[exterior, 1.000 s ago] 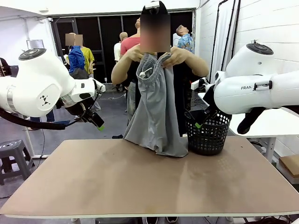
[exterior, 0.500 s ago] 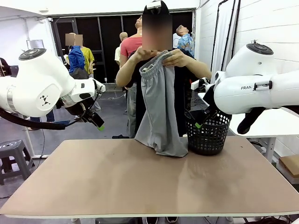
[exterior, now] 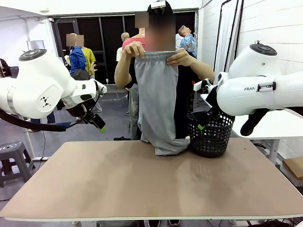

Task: Fold the training pants.
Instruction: Grab both ends of the Training pants handed by a person.

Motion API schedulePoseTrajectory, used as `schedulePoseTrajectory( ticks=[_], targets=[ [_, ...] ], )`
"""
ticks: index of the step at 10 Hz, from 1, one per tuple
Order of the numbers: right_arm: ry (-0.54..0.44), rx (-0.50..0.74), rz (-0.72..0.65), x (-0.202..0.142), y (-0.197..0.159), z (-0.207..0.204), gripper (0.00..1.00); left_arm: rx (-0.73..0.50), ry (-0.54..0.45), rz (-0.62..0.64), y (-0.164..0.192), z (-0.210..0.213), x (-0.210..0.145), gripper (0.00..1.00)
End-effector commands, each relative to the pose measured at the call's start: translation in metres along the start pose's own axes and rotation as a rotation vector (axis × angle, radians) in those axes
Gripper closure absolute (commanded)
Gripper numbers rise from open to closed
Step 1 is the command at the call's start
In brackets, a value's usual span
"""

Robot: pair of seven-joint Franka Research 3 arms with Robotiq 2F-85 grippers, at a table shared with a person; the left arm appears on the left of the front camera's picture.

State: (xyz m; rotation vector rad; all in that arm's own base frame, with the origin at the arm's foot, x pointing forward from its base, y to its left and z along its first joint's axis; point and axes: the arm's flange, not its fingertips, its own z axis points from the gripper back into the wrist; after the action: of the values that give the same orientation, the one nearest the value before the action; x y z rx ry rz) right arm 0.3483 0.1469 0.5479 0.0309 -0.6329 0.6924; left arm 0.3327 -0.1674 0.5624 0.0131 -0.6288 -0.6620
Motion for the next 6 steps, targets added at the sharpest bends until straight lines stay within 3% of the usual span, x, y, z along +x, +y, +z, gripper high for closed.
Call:
schedulePoseTrajectory(
  ticks=[1, 6],
  targets=[
    [0.003, 0.012, -0.002, 0.0000, 0.0005, -0.0003, 0.00, 0.000, -0.003, -0.010, 0.0012, -0.0001, 0.0001, 0.00],
    [0.003, 0.012, -0.002, 0.0000, 0.0005, -0.0003, 0.00, 0.000, -0.003, -0.010, 0.0012, -0.0001, 0.0001, 0.00]
  ],
)
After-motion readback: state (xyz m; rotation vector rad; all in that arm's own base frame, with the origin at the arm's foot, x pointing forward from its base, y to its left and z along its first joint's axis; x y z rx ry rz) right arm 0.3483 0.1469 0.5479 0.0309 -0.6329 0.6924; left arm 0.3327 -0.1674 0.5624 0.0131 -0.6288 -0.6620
